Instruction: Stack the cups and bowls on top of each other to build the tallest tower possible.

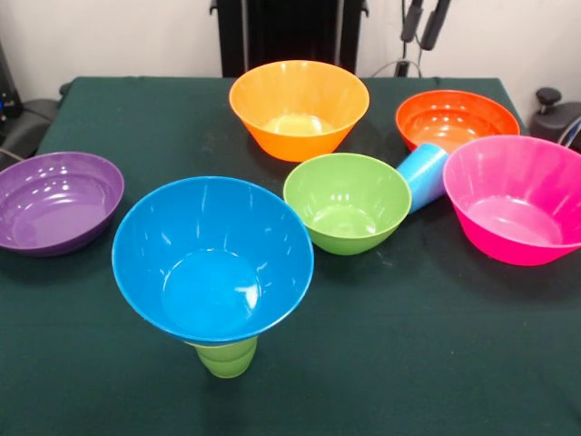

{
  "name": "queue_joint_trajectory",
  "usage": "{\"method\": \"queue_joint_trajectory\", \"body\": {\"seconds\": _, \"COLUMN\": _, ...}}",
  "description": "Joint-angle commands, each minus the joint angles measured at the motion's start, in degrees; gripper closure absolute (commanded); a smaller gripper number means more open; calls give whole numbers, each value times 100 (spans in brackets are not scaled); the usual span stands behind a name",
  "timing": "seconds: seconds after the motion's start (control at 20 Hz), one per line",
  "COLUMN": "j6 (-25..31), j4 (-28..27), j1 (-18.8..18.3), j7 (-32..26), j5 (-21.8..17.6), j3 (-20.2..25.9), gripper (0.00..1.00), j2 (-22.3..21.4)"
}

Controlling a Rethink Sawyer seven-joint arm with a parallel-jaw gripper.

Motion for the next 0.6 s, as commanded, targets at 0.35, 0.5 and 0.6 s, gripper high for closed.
{"method": "queue_joint_trajectory", "body": {"seconds": 0.35, "j6": -1538, "j4": 1460, "j1": 83, "j7": 1724, "j5": 364, "j3": 1237, "gripper": 0, "j2": 554}}
{"method": "queue_joint_trajectory", "body": {"seconds": 0.5, "j6": -1663, "j4": 1503, "j1": 285, "j7": 1834, "j5": 614, "j3": 1249, "gripper": 0, "j2": 747}}
{"method": "queue_joint_trajectory", "body": {"seconds": 0.6, "j6": -1781, "j4": 1547, "j1": 327, "j7": 1876, "j5": 698, "j3": 1329, "gripper": 0, "j2": 831}}
